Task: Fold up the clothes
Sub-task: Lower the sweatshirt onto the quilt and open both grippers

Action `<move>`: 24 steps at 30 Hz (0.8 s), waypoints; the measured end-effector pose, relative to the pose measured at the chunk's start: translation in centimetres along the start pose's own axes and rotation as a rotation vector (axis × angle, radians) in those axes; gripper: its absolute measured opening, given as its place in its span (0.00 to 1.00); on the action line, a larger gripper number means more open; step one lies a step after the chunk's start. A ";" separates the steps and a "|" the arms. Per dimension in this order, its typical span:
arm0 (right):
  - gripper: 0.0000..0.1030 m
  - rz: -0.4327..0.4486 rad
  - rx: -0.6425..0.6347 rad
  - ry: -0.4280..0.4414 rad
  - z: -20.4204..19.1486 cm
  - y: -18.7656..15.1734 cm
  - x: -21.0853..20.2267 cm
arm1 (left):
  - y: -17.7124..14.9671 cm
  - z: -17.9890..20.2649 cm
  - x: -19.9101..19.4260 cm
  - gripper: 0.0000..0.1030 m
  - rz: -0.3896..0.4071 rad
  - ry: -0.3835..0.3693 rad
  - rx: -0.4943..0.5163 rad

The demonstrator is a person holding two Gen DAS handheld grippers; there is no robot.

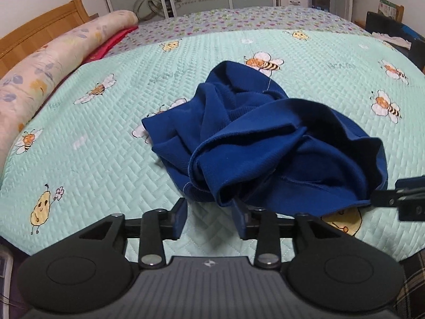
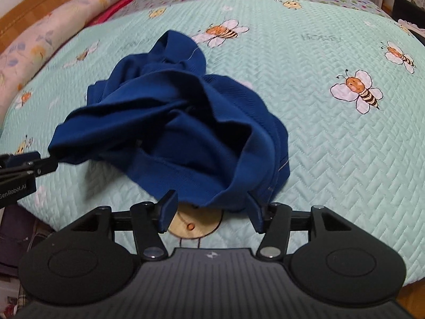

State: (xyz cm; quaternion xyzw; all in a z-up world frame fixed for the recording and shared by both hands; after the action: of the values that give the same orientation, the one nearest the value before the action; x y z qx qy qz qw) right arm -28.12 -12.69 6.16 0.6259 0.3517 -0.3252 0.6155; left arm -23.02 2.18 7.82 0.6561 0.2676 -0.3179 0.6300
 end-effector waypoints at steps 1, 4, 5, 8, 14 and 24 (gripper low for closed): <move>0.59 -0.004 0.001 0.000 -0.2 0.1 -0.1 | 0.0 -0.1 -0.3 0.46 -0.005 0.004 -0.008; 0.68 -0.001 0.007 -0.002 -0.6 0.2 -0.7 | 0.0 -0.3 -1.0 0.53 -0.025 0.017 -0.031; 0.70 0.005 0.005 -0.005 -0.6 0.2 -1.0 | 0.0 -0.3 -1.3 0.54 -0.027 0.019 -0.035; 0.71 0.016 -0.001 -0.020 -0.7 0.1 -1.5 | 0.0 -0.5 -1.9 0.62 -0.037 0.021 -0.050; 0.71 0.015 0.039 -0.013 0.2 0.2 -1.3 | 0.0 -0.9 -1.6 0.67 -0.071 0.050 -0.073; 0.71 0.053 0.026 -0.015 1.6 3.1 -0.1 | 0.3 -1.5 0.4 0.67 -0.177 0.067 -0.121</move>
State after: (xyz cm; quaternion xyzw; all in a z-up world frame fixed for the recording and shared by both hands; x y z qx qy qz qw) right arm -25.53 -14.28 7.87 0.6404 0.3262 -0.3182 0.6183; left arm -22.39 3.67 7.73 0.6010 0.3642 -0.3335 0.6284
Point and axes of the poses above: each gripper's, at about its wrist camera, not at the fingertips, and x roughly the way its jaws point, z to its right, y to its top, the point moved 8 cm from there along x, roughly the way its jaws point, and after that the axes turned 14 degrees about -x, right-handed, at the moved point
